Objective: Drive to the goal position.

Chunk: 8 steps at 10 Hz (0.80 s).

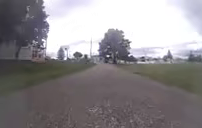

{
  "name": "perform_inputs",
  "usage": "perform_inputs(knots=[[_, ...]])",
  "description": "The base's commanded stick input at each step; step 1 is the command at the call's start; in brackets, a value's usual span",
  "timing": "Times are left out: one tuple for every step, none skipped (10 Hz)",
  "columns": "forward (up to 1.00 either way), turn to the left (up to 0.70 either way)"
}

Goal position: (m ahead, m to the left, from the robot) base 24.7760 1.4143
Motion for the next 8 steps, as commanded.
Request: perform_inputs(knots=[[1.00,-0.27],[1.00,-0.27],[1.00,-0.27],[1.00,-0.27],[1.00,-0.27],[1.00,-0.27],[1.00,-0.27],[1.00,-0.19]])
